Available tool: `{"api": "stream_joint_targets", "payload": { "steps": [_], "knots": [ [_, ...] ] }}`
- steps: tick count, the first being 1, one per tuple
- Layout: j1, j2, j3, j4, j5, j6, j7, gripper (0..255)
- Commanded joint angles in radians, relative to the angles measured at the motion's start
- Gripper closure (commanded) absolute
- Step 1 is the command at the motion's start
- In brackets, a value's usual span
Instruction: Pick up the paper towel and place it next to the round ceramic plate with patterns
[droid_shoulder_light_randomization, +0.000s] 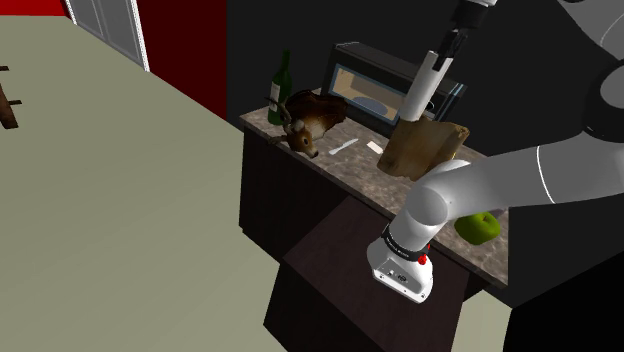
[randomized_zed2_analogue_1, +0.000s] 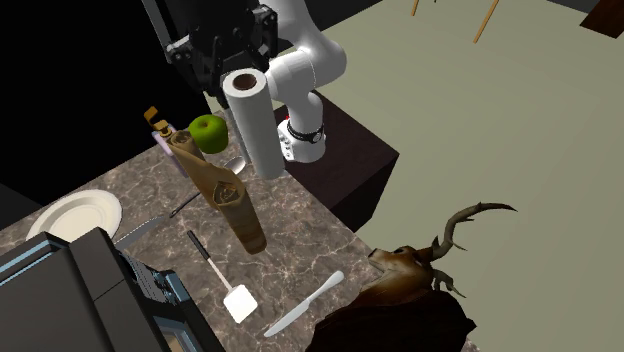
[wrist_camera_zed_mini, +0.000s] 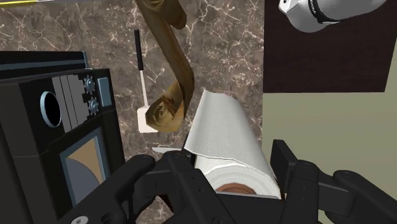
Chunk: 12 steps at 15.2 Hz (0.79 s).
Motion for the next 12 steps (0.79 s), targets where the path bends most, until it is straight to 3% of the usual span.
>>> {"api": "stream_joint_targets", "payload": {
  "steps": [1, 12],
  "knots": [
    [-0.012, -0.017, -0.031, 0.009, -0.029, -0.017, -0.046, 255],
    [-0.043, -0.059, -0.227, 0.111, -0.186, -0.078, -0.308, 255]
  ]
}}
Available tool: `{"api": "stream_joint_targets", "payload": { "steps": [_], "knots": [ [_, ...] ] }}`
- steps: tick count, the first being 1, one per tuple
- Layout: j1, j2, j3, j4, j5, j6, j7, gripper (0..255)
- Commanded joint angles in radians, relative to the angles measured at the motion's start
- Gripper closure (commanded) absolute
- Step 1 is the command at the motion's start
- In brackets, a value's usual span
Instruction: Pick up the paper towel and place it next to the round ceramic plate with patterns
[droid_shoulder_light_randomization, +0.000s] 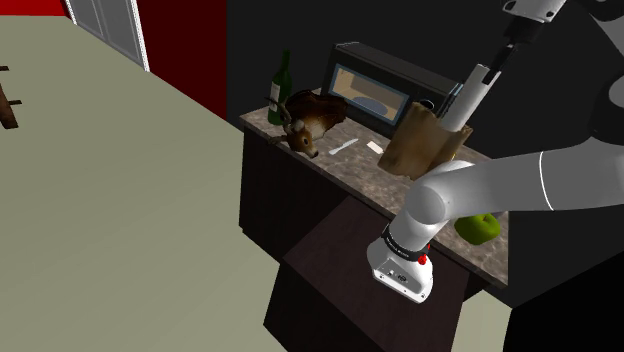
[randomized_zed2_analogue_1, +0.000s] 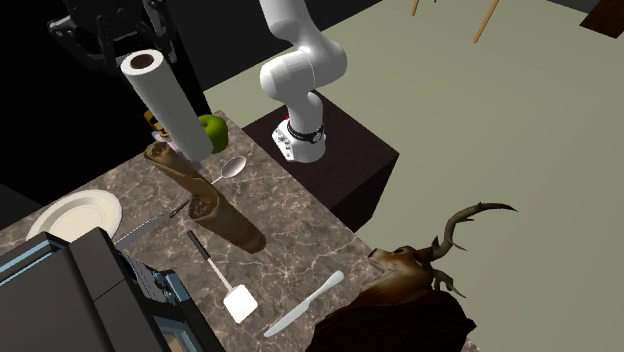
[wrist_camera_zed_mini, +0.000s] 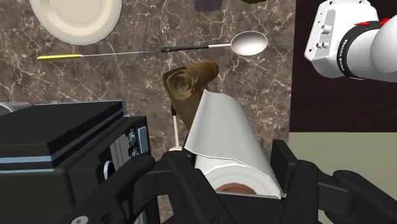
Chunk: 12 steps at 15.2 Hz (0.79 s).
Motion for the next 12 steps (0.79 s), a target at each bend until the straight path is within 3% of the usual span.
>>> {"api": "stream_joint_targets", "payload": {
  "steps": [1, 7, 12],
  "knots": [
    [-0.001, -0.001, -0.038, 0.026, -0.028, -0.009, -0.05, 255],
    [0.026, 0.025, -0.181, 0.144, -0.102, -0.025, -0.21, 255],
    [0.091, 0.063, -0.334, 0.277, -0.153, -0.035, -0.349, 255]
  ]
}}
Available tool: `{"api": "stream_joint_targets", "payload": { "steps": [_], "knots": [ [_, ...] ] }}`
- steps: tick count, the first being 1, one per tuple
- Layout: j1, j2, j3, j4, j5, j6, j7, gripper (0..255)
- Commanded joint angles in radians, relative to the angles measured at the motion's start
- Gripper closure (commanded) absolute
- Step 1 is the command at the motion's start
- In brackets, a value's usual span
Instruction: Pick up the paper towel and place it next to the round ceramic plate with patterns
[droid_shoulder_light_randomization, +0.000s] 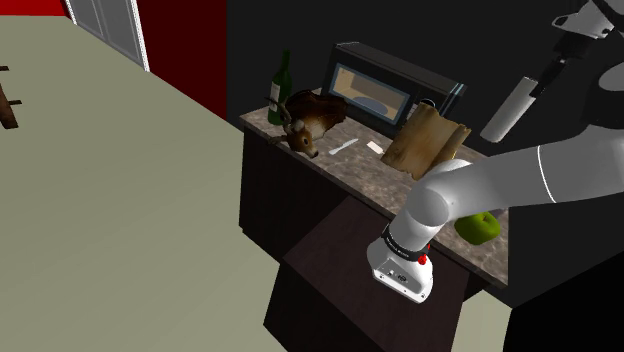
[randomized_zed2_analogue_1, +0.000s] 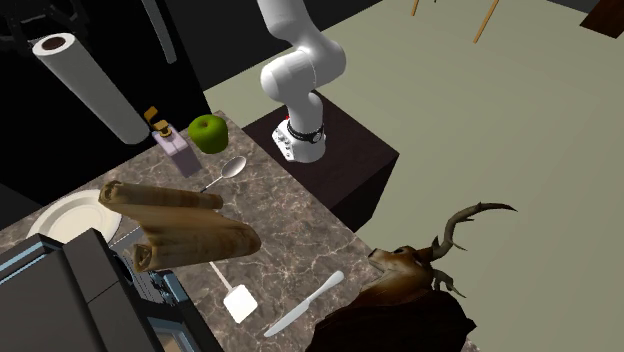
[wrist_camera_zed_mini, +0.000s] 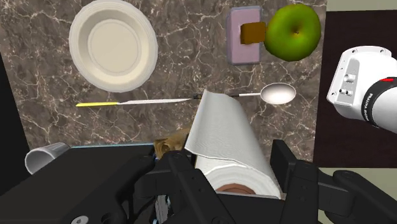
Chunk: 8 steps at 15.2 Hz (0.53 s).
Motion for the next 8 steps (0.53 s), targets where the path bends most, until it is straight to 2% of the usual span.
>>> {"api": "stream_joint_targets", "payload": {
  "steps": [1, 4, 8],
  "knots": [
    [0.035, 0.016, -0.069, 0.059, -0.02, -0.004, -0.058, 255],
    [0.112, 0.039, -0.189, 0.164, -0.046, -0.013, -0.144, 255],
    [0.264, 0.049, -0.368, 0.334, -0.093, -0.04, -0.249, 255]
  ]
}}
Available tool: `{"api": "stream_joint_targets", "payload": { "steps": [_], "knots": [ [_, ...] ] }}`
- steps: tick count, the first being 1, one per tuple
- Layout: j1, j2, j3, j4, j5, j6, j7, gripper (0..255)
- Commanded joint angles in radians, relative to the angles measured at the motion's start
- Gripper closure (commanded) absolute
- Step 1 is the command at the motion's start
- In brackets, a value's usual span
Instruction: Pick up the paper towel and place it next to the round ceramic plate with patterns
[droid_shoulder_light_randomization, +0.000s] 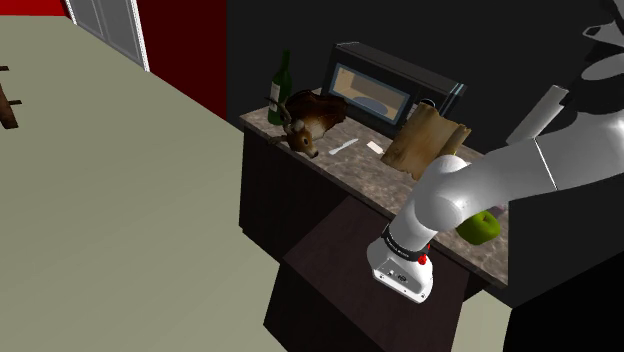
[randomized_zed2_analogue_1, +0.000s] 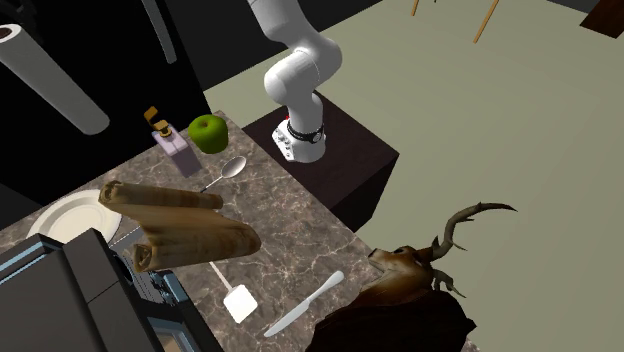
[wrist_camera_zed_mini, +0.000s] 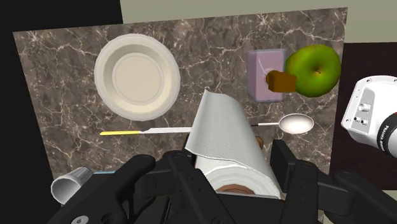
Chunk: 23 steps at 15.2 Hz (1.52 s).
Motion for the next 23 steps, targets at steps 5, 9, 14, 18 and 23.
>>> {"api": "stream_joint_targets", "payload": {
  "steps": [5, 9, 14, 18, 23],
  "knots": [
    [-0.042, -0.035, 0.006, -0.08, -0.02, 0.057, 0.001, 255],
    [-0.087, -0.061, 0.027, -0.163, -0.029, 0.106, 0.021, 255],
    [-0.13, -0.093, 0.041, -0.257, -0.043, 0.163, 0.043, 255],
    [-0.156, -0.117, 0.043, -0.324, -0.057, 0.206, 0.06, 255],
    [-0.182, -0.144, 0.039, -0.4, -0.077, 0.259, 0.078, 255]
  ]
}}
